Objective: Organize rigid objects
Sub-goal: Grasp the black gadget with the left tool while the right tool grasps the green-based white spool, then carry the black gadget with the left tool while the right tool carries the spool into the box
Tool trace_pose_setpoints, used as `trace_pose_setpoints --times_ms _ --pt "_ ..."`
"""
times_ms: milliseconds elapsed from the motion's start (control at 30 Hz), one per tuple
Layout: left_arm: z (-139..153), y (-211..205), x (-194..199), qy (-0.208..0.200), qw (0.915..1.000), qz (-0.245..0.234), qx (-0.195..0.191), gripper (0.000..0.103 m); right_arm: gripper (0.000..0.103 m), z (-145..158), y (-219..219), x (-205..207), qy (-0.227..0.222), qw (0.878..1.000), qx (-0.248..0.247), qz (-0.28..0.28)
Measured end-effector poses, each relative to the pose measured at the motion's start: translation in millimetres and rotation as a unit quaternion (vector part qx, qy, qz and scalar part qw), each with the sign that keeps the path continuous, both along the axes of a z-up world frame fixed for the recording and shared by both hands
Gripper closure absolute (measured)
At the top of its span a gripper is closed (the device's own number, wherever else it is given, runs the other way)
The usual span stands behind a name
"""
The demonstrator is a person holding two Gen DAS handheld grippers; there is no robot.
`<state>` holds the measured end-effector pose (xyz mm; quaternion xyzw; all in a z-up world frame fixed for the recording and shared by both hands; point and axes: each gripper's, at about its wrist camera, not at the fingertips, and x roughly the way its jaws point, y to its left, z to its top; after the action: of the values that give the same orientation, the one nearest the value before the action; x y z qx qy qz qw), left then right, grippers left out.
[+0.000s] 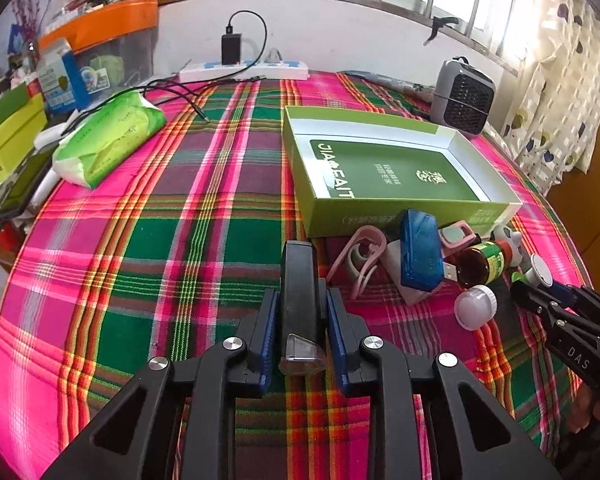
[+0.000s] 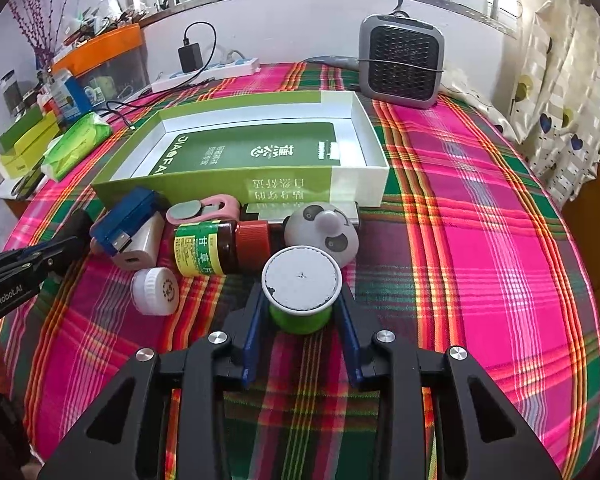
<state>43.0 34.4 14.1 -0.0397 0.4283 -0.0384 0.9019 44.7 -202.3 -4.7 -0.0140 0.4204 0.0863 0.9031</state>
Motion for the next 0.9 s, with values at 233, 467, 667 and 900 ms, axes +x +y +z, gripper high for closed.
trace_pose_setpoints --times_ms 233,467,667,900 --pt "4 -3 -7 -0.005 1.0000 -0.005 0.001 0.080 0.068 12 -3 -7 -0.018 1.000 0.005 0.001" --pt "-4 -7 -8 0.009 0.9999 -0.006 0.009 0.080 0.068 14 -2 -13 -0.023 1.000 0.007 0.006" --pt "-8 -10 2 0.015 0.9996 -0.008 0.024 0.080 0.068 14 -2 -13 -0.022 1.000 0.009 0.008" --pt "-8 -9 8 0.009 0.9995 -0.009 0.028 0.080 0.068 13 -2 -13 -0.020 1.000 0.008 0.009"
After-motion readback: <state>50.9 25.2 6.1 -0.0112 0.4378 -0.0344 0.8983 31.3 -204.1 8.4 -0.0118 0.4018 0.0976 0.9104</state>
